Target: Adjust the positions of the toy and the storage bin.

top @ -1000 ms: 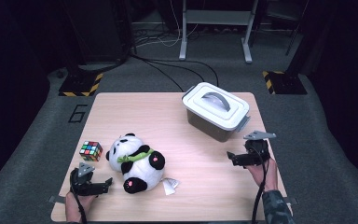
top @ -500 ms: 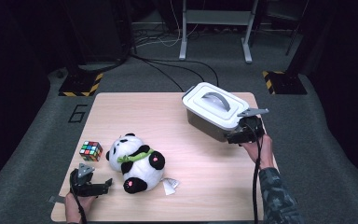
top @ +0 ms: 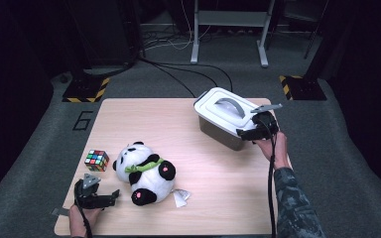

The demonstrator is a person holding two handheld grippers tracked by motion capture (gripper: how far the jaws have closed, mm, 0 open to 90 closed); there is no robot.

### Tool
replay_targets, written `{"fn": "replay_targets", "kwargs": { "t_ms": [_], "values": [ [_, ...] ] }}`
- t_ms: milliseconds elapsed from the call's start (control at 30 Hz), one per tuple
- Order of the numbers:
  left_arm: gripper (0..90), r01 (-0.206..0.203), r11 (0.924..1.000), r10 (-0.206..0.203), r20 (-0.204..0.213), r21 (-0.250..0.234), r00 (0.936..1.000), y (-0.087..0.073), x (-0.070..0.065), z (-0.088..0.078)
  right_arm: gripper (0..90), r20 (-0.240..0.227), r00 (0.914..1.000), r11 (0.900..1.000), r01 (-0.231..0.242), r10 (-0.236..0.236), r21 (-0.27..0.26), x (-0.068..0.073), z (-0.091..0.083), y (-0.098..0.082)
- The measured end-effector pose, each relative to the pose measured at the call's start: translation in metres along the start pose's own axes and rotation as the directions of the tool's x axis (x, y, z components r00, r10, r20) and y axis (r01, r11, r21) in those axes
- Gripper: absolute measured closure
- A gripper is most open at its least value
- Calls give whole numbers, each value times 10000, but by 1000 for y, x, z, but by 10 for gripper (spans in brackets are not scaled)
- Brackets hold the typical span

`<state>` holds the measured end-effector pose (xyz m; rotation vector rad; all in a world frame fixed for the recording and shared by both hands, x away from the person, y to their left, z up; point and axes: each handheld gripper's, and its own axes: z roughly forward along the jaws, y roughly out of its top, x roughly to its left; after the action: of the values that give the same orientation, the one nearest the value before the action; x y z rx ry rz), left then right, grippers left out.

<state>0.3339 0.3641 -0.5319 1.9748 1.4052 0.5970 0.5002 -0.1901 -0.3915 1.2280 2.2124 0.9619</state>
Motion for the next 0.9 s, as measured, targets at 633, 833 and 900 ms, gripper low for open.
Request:
{"fn": "replay_targets", "kwargs": {
  "t_ms": [633,833,900],
  "values": [
    [4,9,10000,-9,-14,-42,10000,0,0,0,138,171,9998,9994,-73,67,348,3,20,14],
    [4,-2,10000,2,0,-5,10000,0,0,0,132,294,9979,9975,-594,583,382,12,20,13],
    [4,0,10000,0,2,-5,10000,0,0,0,132,234,9975,9969,-670,661,414,14,19,13]
  ]
}}
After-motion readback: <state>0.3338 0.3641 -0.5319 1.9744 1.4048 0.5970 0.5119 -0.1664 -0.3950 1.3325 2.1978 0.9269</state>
